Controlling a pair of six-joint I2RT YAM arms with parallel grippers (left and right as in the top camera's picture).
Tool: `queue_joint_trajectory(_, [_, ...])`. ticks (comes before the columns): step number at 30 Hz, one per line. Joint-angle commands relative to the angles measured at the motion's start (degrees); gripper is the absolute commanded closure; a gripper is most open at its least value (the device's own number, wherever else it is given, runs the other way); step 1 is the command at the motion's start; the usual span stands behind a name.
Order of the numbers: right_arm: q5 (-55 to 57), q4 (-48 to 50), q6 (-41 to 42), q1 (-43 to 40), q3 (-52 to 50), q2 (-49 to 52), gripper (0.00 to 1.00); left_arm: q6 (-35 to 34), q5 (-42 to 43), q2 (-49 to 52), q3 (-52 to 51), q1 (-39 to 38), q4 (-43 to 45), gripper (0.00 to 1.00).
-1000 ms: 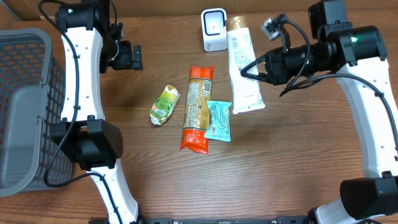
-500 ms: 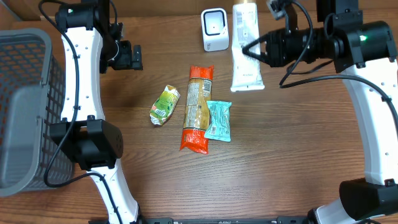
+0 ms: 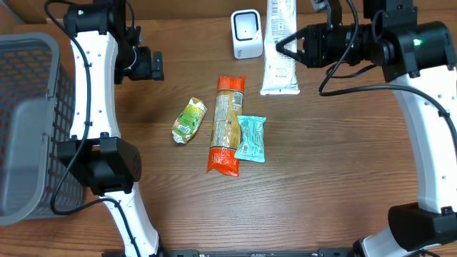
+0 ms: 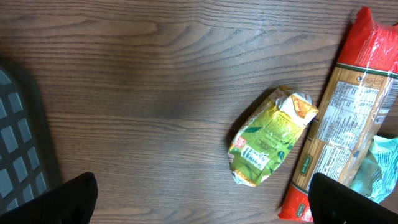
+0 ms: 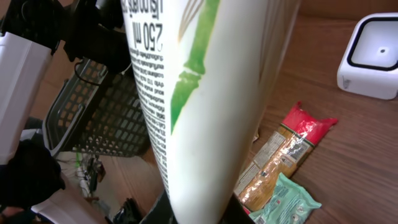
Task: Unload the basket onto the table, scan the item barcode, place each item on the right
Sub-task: 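Hold the tube's barcode in front of the white scanner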
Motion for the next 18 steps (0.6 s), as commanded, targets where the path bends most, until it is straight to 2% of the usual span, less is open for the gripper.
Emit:
queue_joint_trajectory(1, [3.4,-0.4,-0.4,0.3,5.5,-0.5,0.97,1.1,-0.3,0.5,-0.2,-0.1,0.1,0.01])
queue_joint_trajectory(4, [12.1,-1.0,-1.2,1.8,6.5,-0.5,0.97,1.1,-0.3,0.5,-0.2,-0.1,0.1,0.0])
queue_joint_trajectory(7, [32.3,-1.0,-1.3,6.1,6.4,0.2,0.97,1.1,-0.3,0.5,-0.2,-0.1,0.1,0.01])
queue_joint_trajectory(8, [42.9,-0.3,-1.3,9.2,6.4,1.5,0.96,1.1,-0.3,0.5,-0.2,-0.1,0.1,0.0])
queue_joint_trajectory(11, [56.1,2.5,-1.6,13.2,6.4,4.9,0.96,1.1,-0.3,0.5,-0.2,-0.1,0.1,0.0])
queue_joint_trajectory(14, [64.9,5.9,-9.2,15.3,6.4,9.3,0.96,1.1,-0.3,0.5,-0.2,-0.1,0.1,0.0])
queue_joint_trajectory(18, [70.8,10.8,-21.6,15.7,6.4,15.0,0.96,1.1,-0.3,0.5,-0.2,-0.1,0.1,0.01])
